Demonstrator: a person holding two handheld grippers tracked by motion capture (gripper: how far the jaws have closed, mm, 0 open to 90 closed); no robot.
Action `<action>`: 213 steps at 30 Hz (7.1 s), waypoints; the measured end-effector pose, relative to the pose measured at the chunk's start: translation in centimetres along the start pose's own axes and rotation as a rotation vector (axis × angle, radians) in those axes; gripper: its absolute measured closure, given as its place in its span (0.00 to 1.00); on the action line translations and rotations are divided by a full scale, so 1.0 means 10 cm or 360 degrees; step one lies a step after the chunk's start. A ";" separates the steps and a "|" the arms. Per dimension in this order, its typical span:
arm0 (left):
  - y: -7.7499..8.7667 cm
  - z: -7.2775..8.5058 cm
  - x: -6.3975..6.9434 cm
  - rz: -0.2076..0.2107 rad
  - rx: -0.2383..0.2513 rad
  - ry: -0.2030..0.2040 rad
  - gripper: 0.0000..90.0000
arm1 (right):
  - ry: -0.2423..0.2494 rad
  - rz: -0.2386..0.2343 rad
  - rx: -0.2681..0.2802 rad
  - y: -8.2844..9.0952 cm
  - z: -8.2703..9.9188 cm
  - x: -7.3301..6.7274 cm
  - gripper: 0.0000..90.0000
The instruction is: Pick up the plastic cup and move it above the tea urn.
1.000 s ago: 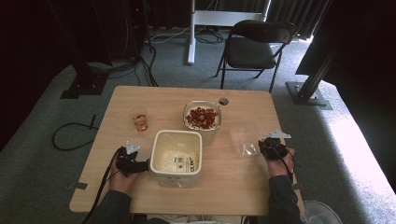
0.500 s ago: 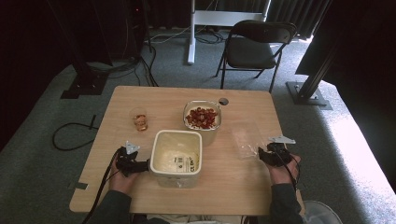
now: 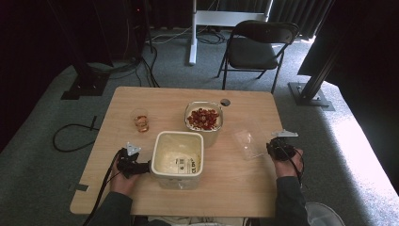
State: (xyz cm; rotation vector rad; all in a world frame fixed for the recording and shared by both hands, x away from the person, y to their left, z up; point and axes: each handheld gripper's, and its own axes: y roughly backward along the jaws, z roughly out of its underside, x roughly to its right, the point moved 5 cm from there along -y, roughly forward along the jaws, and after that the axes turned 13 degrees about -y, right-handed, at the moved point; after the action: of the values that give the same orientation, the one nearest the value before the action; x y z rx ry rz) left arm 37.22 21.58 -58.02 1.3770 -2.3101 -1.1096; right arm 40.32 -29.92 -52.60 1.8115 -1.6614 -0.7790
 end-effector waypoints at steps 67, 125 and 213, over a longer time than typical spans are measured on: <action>0.00 0.00 0.00 0.0000 -0.0001 0.0006 0.16 | 0.0164 -0.0416 0.0413 1.06 -0.52 -0.29 0.96; 0.00 0.00 0.00 0.0000 -0.0003 0.0003 0.16 | 0.0459 -0.1062 0.0478 1.52 -0.84 -1.25 0.96; 0.00 0.00 0.00 -0.0001 -0.0001 0.0003 0.16 | 0.0486 -0.1253 0.0327 1.25 -0.71 -1.58 0.62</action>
State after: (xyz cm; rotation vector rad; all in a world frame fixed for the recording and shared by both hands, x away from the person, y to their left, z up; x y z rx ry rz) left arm 37.23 21.56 -58.02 1.3775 -2.3081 -1.1091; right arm 36.13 -15.09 -37.88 2.6164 -0.8313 -0.5917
